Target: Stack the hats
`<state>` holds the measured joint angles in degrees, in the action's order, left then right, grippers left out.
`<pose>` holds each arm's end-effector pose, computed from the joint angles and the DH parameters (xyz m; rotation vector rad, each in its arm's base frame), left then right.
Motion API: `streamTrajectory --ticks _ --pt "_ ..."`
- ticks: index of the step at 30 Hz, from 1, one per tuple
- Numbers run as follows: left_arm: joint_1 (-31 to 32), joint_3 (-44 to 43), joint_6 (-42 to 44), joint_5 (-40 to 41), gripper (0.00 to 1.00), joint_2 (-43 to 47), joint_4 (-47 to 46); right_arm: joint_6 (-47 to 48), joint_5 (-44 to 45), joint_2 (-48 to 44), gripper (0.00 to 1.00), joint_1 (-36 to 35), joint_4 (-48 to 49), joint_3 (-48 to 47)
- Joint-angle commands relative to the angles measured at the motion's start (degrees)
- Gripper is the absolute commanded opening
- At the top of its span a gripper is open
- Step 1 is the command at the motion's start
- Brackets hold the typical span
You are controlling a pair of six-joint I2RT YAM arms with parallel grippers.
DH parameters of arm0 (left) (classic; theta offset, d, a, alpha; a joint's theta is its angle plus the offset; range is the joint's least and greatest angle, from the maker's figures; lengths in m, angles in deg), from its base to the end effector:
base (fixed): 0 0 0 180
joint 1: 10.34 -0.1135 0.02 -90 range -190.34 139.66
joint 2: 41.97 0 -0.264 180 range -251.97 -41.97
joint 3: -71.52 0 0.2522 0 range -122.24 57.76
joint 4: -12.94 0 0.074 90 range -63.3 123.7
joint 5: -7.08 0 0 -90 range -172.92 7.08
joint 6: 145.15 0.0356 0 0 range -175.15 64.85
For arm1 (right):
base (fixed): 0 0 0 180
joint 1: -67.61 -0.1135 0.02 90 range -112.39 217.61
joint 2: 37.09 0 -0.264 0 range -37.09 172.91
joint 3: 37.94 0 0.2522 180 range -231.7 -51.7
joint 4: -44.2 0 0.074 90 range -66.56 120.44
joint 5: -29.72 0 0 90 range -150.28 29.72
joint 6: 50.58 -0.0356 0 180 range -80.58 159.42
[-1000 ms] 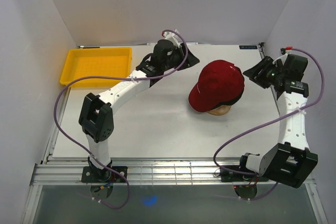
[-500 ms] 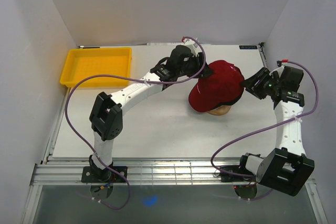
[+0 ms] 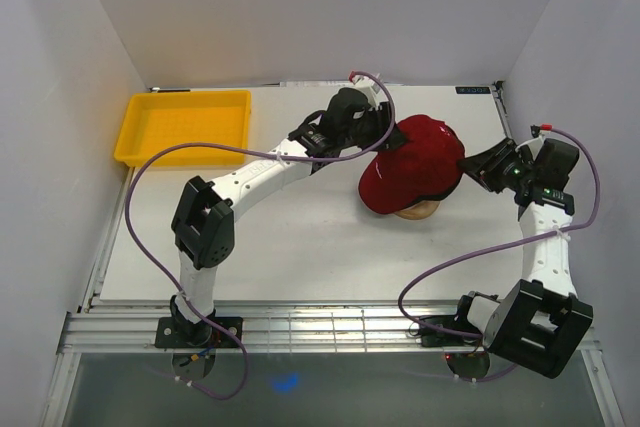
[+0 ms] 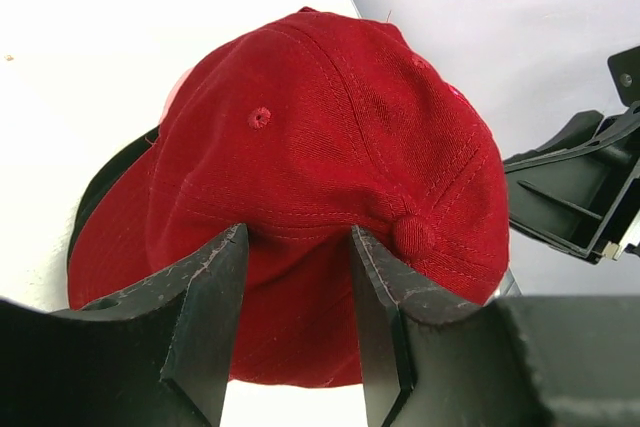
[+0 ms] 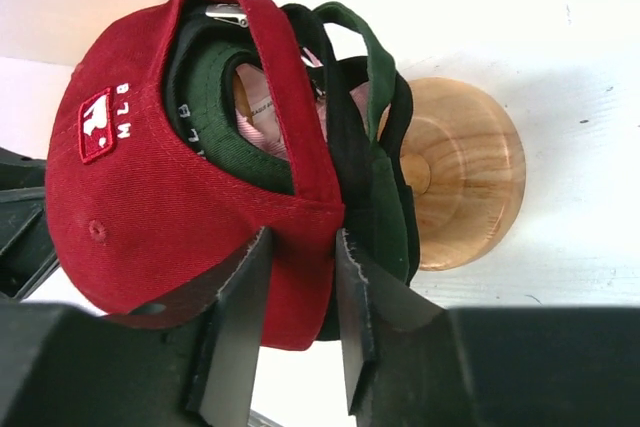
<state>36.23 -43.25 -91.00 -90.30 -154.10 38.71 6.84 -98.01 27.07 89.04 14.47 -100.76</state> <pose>0.3211 -0.3458 0.3267 0.2890 2.1105 -1.0290 0.2356 -0.0691 0.2925 0.5783 2.0063 0.8097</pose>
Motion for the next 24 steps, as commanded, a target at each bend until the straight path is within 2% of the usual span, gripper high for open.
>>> streamTrajectory --ticks 1,10,16,20,24 --pt "1.07 -0.86 0.61 0.26 0.54 0.95 0.65 -0.03 -0.50 0.00 0.36 0.72 1.55 0.81" --pt "1.07 -0.68 0.26 0.43 0.54 0.52 0.56 1.81 0.91 1.58 0.22 1.68 1.20 2.65" --pt "1.07 0.20 0.17 0.78 0.54 0.87 0.47 2.78 1.26 2.55 0.16 2.03 1.38 3.79" --pt "1.16 0.64 0.17 0.87 0.54 0.78 0.38 2.78 1.35 2.20 0.17 2.56 1.20 3.27" --pt "1.07 0.90 0.26 1.22 0.54 1.13 0.38 2.70 1.17 0.97 0.29 3.62 -0.46 1.16"
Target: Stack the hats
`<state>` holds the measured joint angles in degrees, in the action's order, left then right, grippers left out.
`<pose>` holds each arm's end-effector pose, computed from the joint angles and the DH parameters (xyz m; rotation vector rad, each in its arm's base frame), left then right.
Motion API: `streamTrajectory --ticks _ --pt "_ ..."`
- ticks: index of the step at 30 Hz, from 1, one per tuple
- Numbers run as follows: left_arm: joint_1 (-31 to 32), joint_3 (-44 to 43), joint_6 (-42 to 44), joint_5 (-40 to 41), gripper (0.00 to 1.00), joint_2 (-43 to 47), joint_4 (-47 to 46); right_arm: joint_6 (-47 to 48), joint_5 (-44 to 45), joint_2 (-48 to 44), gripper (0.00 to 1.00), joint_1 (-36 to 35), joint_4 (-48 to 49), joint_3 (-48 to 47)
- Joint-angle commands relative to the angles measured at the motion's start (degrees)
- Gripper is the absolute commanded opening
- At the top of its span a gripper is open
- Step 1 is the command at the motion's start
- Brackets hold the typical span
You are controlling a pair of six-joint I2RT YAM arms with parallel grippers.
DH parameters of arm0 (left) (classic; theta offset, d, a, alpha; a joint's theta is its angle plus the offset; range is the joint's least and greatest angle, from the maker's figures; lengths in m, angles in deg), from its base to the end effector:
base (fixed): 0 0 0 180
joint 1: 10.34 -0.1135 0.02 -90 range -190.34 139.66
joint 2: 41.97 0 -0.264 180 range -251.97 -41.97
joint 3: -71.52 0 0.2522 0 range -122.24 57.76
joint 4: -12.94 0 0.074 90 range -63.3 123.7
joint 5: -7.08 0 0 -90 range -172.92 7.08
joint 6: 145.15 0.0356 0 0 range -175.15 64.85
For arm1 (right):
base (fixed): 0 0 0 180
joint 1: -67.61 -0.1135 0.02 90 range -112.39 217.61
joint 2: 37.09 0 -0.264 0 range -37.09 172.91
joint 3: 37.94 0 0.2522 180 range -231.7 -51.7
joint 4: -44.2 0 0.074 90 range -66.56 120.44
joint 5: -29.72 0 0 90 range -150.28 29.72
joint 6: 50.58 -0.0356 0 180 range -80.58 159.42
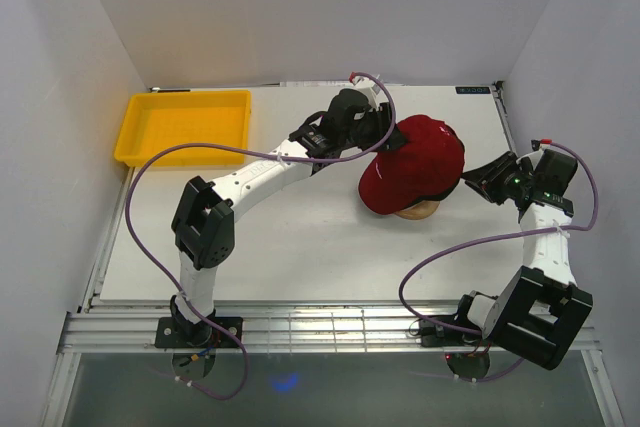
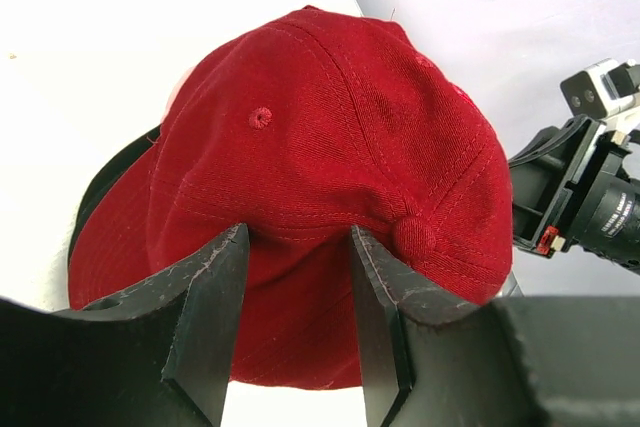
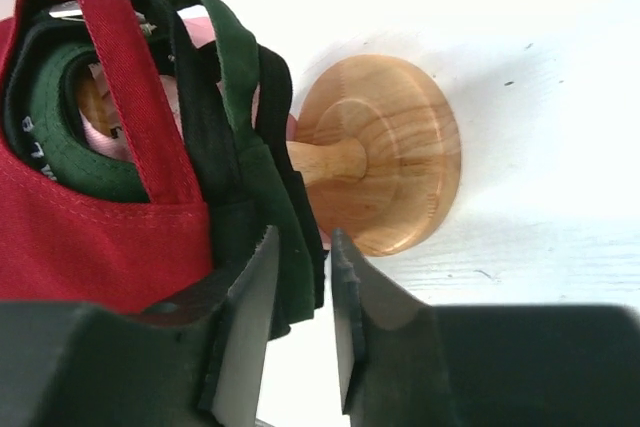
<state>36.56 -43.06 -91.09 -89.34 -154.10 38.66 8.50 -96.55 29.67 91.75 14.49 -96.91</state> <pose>0.3195 -0.3473 0.3256 0.2815 2.1113 -1.0168 0.2342 -0.0819 0.2594 0.6868 2.0700 0.7667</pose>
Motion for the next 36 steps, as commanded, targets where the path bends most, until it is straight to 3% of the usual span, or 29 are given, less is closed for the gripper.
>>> streamTrajectory --ticks 1,13,20,23,29,36 --pt "0.74 0.88 0.35 0.26 0.54 1.22 0.43 0.95 -0.03 -2.24 0.36 1.08 -1.10 -3.39" --pt "0.74 -0.08 0.00 0.00 0.54 1.04 0.25 1.82 -0.21 -3.66 0.73 -1.98 -5.23 -12.96" --pt "0.74 -0.79 -0.36 -0.26 0.54 0.34 0.16 2.70 -0.99 -1.73 0.84 -3.92 -3.57 -11.39" --pt "0.74 -0.87 -0.53 -0.35 0.54 0.16 0.25 3.23 -0.91 -0.06 0.84 -5.68 -3.39 -11.13" --pt "0.83 -0.70 -0.44 -0.26 0.54 0.25 0.34 2.35 0.06 1.00 0.72 -6.47 -0.67 -8.67" --pt "0.74 -0.17 -0.27 -0.18 0.54 0.34 0.43 2.18 1.90 1.18 0.46 -6.56 -0.23 -7.79"
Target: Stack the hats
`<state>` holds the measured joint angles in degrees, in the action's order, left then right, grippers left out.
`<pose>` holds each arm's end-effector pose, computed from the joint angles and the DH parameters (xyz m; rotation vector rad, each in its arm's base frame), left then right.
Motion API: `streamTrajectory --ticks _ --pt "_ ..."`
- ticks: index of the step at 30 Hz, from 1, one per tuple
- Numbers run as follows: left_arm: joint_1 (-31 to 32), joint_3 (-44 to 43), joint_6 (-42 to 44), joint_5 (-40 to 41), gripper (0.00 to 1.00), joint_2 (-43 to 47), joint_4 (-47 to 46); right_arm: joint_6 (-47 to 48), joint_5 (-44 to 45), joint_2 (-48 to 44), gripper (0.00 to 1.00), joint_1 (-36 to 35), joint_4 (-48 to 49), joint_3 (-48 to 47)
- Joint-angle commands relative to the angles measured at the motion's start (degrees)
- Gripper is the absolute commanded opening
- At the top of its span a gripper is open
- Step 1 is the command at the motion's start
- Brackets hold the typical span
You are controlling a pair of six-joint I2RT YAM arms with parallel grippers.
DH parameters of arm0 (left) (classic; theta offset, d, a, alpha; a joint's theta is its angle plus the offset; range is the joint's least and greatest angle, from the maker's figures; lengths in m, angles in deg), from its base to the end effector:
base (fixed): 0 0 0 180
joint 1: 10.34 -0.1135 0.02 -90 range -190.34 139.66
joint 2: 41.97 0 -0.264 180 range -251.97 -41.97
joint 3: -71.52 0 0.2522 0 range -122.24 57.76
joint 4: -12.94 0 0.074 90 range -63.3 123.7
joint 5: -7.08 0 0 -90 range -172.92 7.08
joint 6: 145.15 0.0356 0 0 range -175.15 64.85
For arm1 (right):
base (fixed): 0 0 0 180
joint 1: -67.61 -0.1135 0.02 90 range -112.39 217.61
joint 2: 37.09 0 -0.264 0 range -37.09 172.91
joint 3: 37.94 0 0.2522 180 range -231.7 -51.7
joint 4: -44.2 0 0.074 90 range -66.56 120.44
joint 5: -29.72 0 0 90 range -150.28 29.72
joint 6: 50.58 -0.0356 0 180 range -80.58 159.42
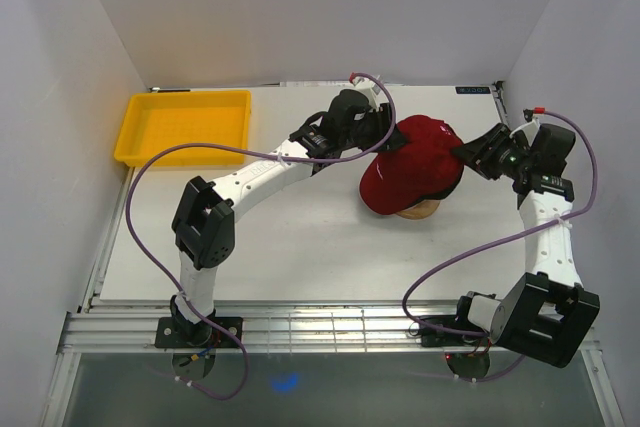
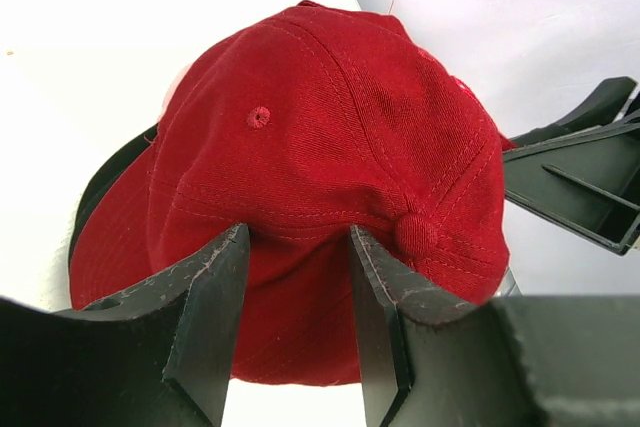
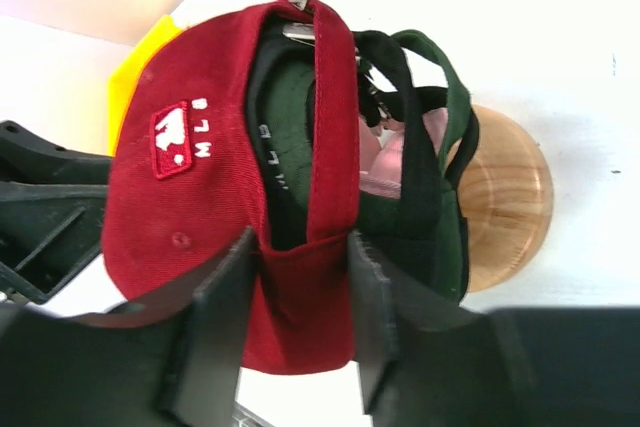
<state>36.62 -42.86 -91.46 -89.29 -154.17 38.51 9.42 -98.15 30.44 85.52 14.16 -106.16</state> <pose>0.3194 -0.3478 0.3241 0.2755 2.1155 -1.0193 0.2544 -0.0592 0.3104 0.4504 2.0135 0.8147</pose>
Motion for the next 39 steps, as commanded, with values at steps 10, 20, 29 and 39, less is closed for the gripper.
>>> streamTrajectory --ticks 10,20,29,39 --pt "0.68 0.34 0.10 0.48 0.54 0.58 0.58 3.10 9.56 0.59 0.23 -0.16 -3.59 1.54" --pt "0.50 0.86 -0.07 1.27 0.54 0.93 0.75 4.86 12.64 1.90 0.17 0.02 -4.47 3.30" --pt "0.59 3.58 -1.39 1.27 0.53 0.85 -0.47 5.92 11.85 2.00 0.18 -0.07 -2.63 6.64" --pt "-0.03 5.61 -2.27 1.27 0.53 0.67 -0.74 6.70 11.85 2.43 0.43 -0.07 -3.24 5.76"
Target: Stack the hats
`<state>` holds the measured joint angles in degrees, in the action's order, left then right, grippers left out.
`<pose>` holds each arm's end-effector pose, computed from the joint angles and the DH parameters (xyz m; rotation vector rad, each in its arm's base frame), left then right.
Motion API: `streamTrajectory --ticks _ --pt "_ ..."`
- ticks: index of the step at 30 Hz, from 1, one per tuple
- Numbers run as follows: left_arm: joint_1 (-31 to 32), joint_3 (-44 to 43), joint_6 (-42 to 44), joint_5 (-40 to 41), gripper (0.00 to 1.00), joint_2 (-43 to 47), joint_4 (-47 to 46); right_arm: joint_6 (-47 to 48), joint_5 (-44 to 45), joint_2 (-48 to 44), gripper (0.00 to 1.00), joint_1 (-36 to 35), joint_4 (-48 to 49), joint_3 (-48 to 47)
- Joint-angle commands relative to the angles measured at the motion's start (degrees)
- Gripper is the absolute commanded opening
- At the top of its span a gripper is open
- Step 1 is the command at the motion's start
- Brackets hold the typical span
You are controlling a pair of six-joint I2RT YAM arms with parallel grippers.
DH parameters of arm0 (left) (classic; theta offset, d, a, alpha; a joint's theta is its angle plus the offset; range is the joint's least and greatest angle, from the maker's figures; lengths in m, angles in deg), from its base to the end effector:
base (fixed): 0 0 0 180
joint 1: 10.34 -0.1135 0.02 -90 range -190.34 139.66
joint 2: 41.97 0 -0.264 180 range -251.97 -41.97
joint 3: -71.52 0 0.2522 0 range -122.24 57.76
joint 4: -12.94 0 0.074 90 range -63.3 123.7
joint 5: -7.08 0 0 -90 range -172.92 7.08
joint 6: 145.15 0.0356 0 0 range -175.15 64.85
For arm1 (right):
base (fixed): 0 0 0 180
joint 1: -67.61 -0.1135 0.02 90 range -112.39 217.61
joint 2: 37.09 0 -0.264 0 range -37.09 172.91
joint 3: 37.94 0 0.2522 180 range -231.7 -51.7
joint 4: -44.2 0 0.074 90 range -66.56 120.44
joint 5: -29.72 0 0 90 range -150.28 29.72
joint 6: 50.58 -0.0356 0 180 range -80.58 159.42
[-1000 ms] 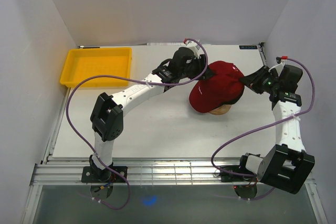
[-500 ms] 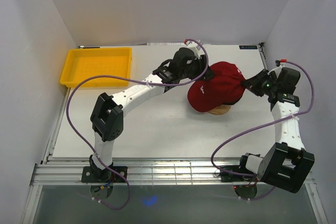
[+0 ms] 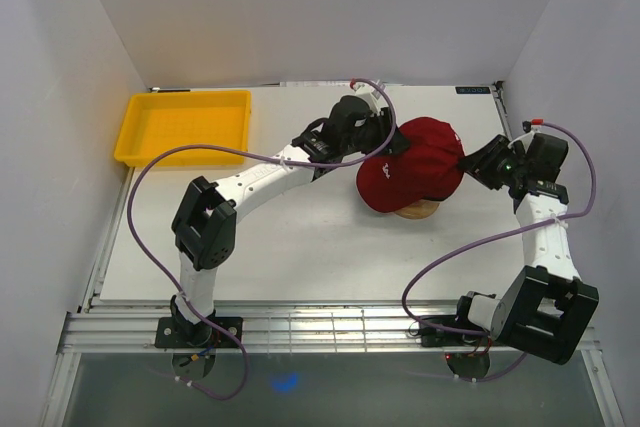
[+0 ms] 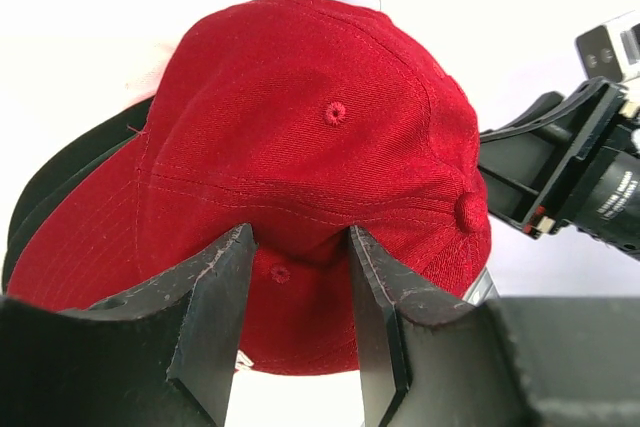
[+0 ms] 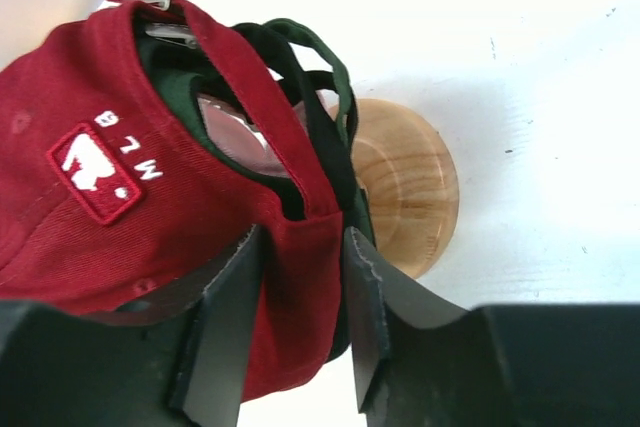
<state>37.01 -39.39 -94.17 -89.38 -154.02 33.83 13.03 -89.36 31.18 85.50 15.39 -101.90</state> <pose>0.3173 -0.3503 0.3121 0.2343 2.1076 -1.0648 0.2544 -0.0640 0.2824 0.5209 2.0669 0.6307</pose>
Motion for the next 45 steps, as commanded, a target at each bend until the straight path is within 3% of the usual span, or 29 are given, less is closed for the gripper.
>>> streamTrajectory --ticks 1,8,18,25,35,45 --pt "-0.42 2.66 0.35 1.45 0.53 0.60 3.85 3.28 3.24 1.69 0.45 0.04 -4.29 1.85" --pt "-0.86 2.66 0.53 1.54 0.53 1.75 3.85 3.10 3.59 1.34 0.48 0.04 -4.55 1.59" --pt "-1.12 3.10 1.93 2.59 0.56 5.08 5.17 1.87 4.21 1.08 0.72 0.04 -6.57 -3.86" --pt "-1.65 2.14 3.25 3.03 0.61 8.16 6.22 0.55 3.95 0.20 0.75 0.04 -6.92 -5.96" --pt "-2.44 1.87 3.78 2.94 0.61 9.75 7.45 -1.73 3.33 -1.12 0.77 0.04 -8.06 -10.89" --pt "-2.70 1.52 3.87 2.50 0.61 10.01 7.72 -1.47 4.03 0.11 0.77 0.21 -7.54 -9.66"
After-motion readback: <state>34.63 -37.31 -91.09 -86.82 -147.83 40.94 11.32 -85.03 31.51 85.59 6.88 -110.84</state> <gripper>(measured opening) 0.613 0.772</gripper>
